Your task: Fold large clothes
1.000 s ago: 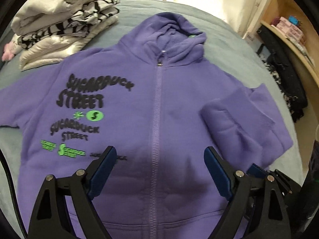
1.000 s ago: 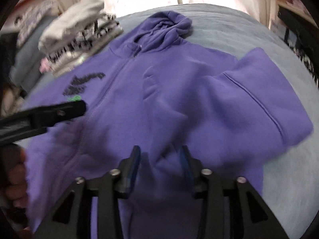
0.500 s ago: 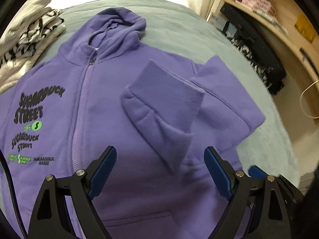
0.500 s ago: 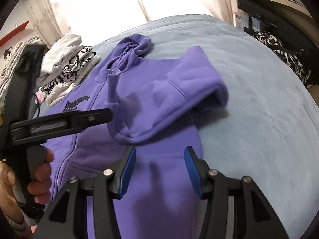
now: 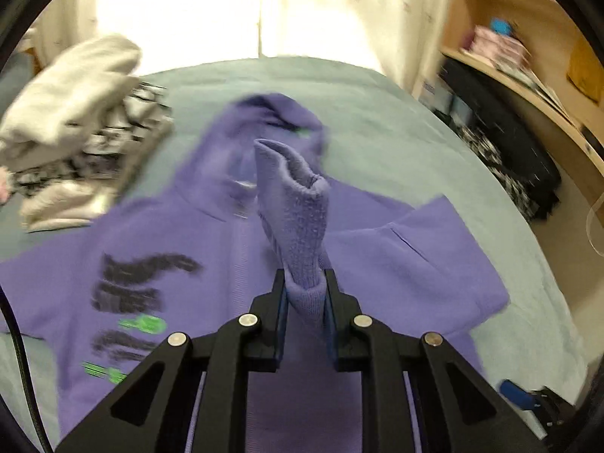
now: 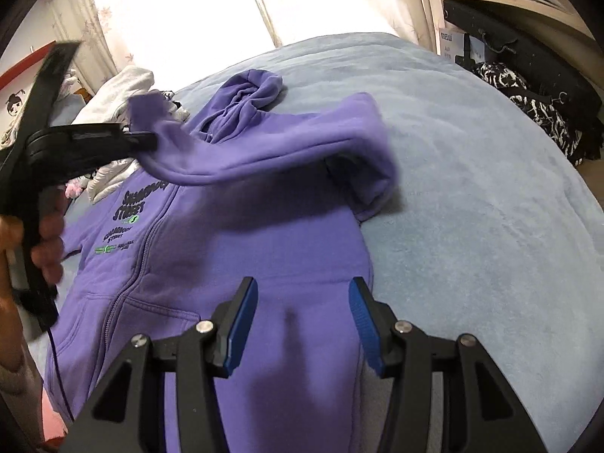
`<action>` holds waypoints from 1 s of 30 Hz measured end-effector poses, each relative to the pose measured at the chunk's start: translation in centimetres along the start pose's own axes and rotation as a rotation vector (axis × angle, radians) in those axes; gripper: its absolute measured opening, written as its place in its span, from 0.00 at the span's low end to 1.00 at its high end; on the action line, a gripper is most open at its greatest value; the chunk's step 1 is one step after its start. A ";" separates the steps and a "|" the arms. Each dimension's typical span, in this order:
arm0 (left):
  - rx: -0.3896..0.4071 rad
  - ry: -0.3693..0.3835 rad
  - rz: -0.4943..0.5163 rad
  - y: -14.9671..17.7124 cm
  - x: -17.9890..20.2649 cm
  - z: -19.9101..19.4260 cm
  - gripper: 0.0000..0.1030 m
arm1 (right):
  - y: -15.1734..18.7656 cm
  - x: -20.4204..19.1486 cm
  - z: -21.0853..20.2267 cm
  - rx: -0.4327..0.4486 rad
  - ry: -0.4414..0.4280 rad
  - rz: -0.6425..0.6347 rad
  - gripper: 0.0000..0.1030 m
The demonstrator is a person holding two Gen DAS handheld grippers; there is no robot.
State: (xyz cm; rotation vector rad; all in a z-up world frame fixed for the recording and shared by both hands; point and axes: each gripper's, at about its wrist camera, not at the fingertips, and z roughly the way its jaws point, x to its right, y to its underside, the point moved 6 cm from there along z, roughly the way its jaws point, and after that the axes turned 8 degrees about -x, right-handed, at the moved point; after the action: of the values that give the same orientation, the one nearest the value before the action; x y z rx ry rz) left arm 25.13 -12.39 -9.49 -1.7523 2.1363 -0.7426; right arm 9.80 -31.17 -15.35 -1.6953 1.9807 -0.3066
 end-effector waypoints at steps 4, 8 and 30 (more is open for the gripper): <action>-0.122 0.038 -0.087 2.2 -6.1 2.3 0.36 | 0.1 -0.2 0.2 -0.016 0.018 -0.017 0.49; -0.249 0.203 -0.218 4.2 -10.1 5.0 0.65 | -0.2 -0.7 0.6 -0.049 -0.029 -0.020 0.50; -0.212 0.125 -0.088 -0.2 -12.1 8.1 0.09 | -15.9 7.5 14.5 -0.232 -0.127 0.287 0.31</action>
State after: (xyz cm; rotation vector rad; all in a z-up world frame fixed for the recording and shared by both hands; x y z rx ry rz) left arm 32.22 -2.37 -17.41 -1.9657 2.3070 -0.6851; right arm 30.12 -39.30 -21.63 -1.4910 2.1927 0.1343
